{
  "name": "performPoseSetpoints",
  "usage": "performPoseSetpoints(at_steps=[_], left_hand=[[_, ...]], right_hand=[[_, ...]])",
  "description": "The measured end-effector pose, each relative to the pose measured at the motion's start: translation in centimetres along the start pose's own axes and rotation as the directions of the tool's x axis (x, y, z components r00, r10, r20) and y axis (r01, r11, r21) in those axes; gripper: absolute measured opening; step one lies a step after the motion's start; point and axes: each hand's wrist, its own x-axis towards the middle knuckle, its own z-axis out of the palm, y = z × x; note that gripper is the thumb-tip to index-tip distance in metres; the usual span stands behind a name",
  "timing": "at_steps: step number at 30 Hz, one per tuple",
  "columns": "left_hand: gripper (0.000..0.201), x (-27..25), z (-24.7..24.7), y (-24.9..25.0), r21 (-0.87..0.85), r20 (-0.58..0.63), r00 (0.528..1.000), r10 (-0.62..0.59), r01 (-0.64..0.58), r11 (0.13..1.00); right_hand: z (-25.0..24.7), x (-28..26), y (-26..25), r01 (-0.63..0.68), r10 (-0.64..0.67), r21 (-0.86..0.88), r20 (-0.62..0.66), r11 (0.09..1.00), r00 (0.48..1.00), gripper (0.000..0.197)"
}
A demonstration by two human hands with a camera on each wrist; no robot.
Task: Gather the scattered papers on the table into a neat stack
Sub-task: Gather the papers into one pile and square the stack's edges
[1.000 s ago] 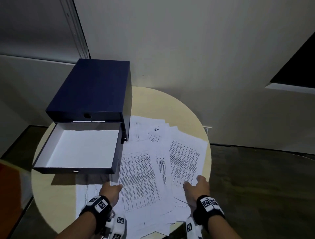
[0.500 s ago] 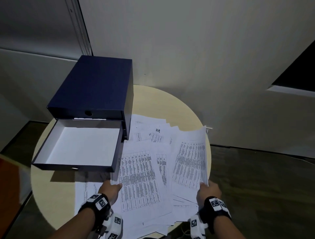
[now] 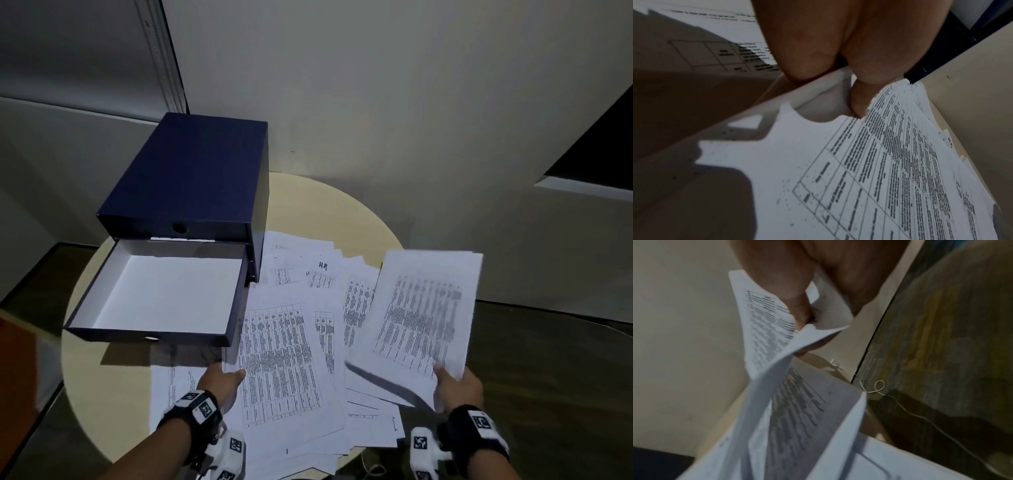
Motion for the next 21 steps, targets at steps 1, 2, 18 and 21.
performPoseSetpoints(at_steps=[1, 2, 18, 21], left_hand=[[0.052, -0.2, -0.1, 0.1, 0.0, 0.004, 1.0, -0.004, 0.004, 1.0], [0.056, -0.2, -0.1, 0.2, 0.0, 0.007, 1.0, -0.013, 0.013, 1.0], [0.089, 0.9, 0.1, -1.2, -0.211, 0.136, 0.991, -0.015, 0.044, 0.976], [0.114, 0.9, 0.1, -1.4, -0.327, 0.235, 0.972, 0.0, 0.079, 0.942]], right_hand=[[-0.3, -0.1, -0.6, 0.012, -0.015, 0.08, 0.032, 0.997, 0.999, 0.029], [-0.4, -0.5, -1.4, 0.022, -0.032, 0.143, 0.067, 0.989, 0.997, 0.026], [9.5, -8.2, -0.7, 0.49, 0.048, -0.495, 0.737, 0.718, 0.674, 0.058], [9.2, -7.2, -1.3, 0.388, -0.124, -0.456, 0.507, 0.801, 0.853, 0.032]])
